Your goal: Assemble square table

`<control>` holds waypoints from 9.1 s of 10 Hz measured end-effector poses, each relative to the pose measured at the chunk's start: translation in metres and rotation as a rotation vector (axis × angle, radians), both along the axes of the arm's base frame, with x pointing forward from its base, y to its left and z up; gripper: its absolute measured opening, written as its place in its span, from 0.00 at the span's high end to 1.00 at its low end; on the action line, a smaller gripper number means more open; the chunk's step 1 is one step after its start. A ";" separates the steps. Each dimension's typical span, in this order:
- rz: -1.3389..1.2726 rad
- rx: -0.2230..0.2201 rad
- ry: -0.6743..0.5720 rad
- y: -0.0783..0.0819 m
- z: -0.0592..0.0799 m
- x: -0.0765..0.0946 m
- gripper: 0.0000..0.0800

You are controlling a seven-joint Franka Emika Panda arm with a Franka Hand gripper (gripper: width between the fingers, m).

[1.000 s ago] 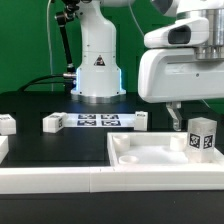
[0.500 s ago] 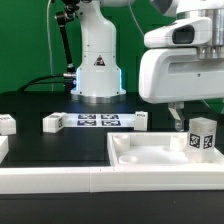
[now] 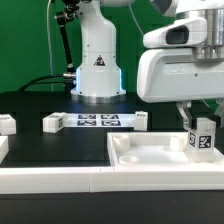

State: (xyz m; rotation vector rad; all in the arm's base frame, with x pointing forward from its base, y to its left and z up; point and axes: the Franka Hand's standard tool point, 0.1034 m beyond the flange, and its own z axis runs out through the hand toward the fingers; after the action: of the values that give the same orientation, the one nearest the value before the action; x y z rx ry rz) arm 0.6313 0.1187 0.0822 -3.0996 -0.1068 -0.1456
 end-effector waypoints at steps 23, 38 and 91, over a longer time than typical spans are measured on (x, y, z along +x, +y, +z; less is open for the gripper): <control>-0.484 0.009 0.021 -0.011 0.022 -0.010 0.19; -0.140 -0.028 0.033 -0.028 0.016 -0.032 0.19; -0.127 0.037 0.936 -0.047 -0.058 -0.245 0.19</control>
Offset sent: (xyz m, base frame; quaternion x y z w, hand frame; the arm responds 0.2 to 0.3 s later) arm -0.0046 0.0013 -0.0026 0.0150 -0.0086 0.2617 0.9650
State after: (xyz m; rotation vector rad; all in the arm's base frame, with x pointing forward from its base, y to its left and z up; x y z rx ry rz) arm 0.3866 0.0714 0.0237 -2.7821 0.1211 1.2400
